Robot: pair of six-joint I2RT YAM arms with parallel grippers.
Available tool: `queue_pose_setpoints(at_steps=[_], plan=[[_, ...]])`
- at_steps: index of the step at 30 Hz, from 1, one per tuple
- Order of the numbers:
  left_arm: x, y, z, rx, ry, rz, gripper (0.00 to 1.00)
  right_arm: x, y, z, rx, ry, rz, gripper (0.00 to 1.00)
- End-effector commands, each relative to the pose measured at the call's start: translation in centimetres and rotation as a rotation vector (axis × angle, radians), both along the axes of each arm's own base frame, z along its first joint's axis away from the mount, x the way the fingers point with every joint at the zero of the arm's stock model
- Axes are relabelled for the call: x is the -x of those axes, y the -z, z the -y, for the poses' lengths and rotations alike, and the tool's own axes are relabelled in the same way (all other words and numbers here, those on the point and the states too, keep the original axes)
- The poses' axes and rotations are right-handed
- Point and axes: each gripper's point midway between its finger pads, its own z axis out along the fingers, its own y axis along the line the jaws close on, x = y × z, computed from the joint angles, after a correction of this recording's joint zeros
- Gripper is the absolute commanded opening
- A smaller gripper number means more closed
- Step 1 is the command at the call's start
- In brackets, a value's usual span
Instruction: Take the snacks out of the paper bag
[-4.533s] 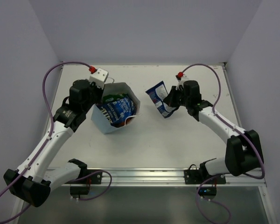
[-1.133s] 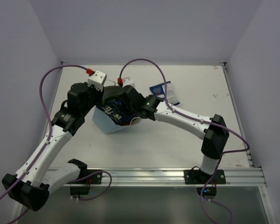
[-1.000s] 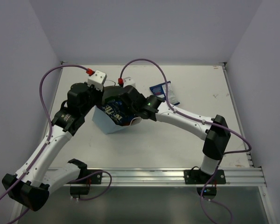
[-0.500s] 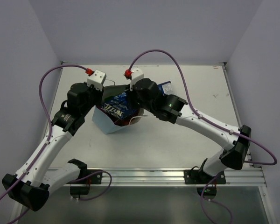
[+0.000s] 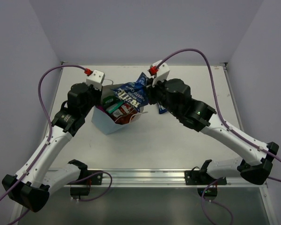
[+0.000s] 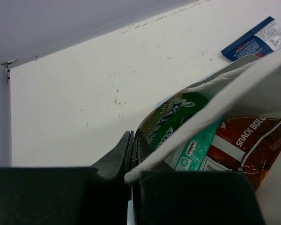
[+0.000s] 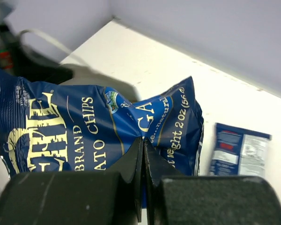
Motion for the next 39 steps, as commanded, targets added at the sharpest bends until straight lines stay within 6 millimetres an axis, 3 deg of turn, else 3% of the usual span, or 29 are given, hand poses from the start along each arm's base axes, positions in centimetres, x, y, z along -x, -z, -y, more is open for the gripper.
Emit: queue_pose_setpoints(at_steps=[1, 5, 6, 8, 9, 11, 12, 14, 15, 19, 20, 22, 24, 26, 28, 29, 30, 31, 32, 34, 36, 37, 38, 39], plan=[[-0.6, -6.7, -0.3, 0.093, -0.037, 0.209, 0.00, -3.1, -2.3, 4.2, -0.048, 0.172, 0.092, 0.00], [-0.5, -6.5, -0.5, 0.085, -0.042, 0.208, 0.00, -5.5, -1.8, 9.3, -0.102, 0.319, 0.089, 0.00], [-0.6, -6.4, -0.5, 0.082, -0.043, 0.205, 0.00, -6.7, -0.9, 11.6, -0.095, 0.397, 0.080, 0.00], [-0.6, -6.3, -0.5, 0.075, -0.039, 0.204, 0.00, -7.8, -0.2, 14.4, -0.087, 0.487, 0.076, 0.00], [-0.6, -6.2, -0.3, 0.074, -0.028, 0.204, 0.00, -9.0, 1.2, 17.0, -0.073, 0.567, 0.056, 0.00], [-0.6, -6.1, 0.1, 0.077, -0.005, 0.205, 0.00, -10.3, 2.9, 19.5, -0.086, 0.651, 0.025, 0.00], [-0.6, -5.9, 0.3, 0.073, 0.005, 0.203, 0.00, -11.3, 5.0, 22.2, -0.077, 0.718, -0.011, 0.00], [-0.5, -5.9, 0.6, 0.069, 0.025, 0.207, 0.00, -12.8, 7.2, 24.1, -0.101, 0.773, -0.048, 0.00], [-0.5, -5.7, 0.9, 0.059, 0.047, 0.205, 0.00, -13.5, 8.8, 26.4, -0.096, 0.831, -0.077, 0.00], [-0.3, -5.9, 1.7, 0.037, 0.112, 0.220, 0.00, -16.4, 14.3, 30.3, -0.081, 0.952, -0.181, 0.00], [-0.3, -5.9, 2.0, 0.034, 0.128, 0.225, 0.00, -17.1, 17.1, 30.9, -0.065, 0.978, -0.240, 0.00], [-0.2, -5.8, 2.5, 0.024, 0.168, 0.234, 0.00, -18.0, 19.2, 32.5, -0.060, 1.031, -0.281, 0.00], [0.1, -6.0, 3.4, 0.020, 0.226, 0.252, 0.00, -18.9, 22.3, 32.8, -0.032, 1.033, -0.348, 0.00], [0.1, -5.8, 3.8, 0.016, 0.252, 0.255, 0.00, -19.2, 22.7, 32.5, -0.014, 1.020, -0.390, 0.10], [0.4, -5.5, 4.5, 0.008, 0.299, 0.249, 0.00, -18.8, 21.0, 31.9, -0.017, 0.976, -0.371, 0.22], [0.5, -5.4, 4.7, 0.006, 0.313, 0.246, 0.00, -18.5, 19.9, 31.6, -0.024, 0.959, -0.355, 0.38], [0.7, -5.2, 5.0, 0.000, 0.338, 0.245, 0.00, -18.0, 19.0, 30.6, -0.011, 0.907, -0.338, 0.48], [0.9, -5.1, 5.1, -0.005, 0.351, 0.245, 0.00, -17.1, 16.6, 29.9, -0.025, 0.877, -0.302, 0.61], [1.1, -5.1, 5.3, -0.013, 0.370, 0.250, 0.00, -16.5, 15.2, 28.1, -0.021, 0.800, -0.284, 0.76], [1.1, -5.1, 5.3, -0.022, 0.379, 0.256, 0.00, -14.5, 11.8, 25.6, -0.035, 0.679, -0.232, 0.83], [1.1, -5.4, 5.3, -0.034, 0.382, 0.265, 0.00, -12.4, 9.2, 21.1, -0.009, 0.510, -0.171, 0.84], [1.2, -5.4, 5.3, -0.038, 0.383, 0.267, 0.00, -10.8, 6.6, 19.4, -0.025, 0.427, -0.108, 0.84], [1.0, -5.4, 5.2, -0.046, 0.379, 0.268, 0.00, -9.1, 5.3, 16.1, -0.010, 0.307, -0.062, 0.84], [0.9, -5.6, 5.2, -0.050, 0.379, 0.273, 0.00, -7.9, 4.2, 14.2, -0.014, 0.224, -0.029, 0.84]])
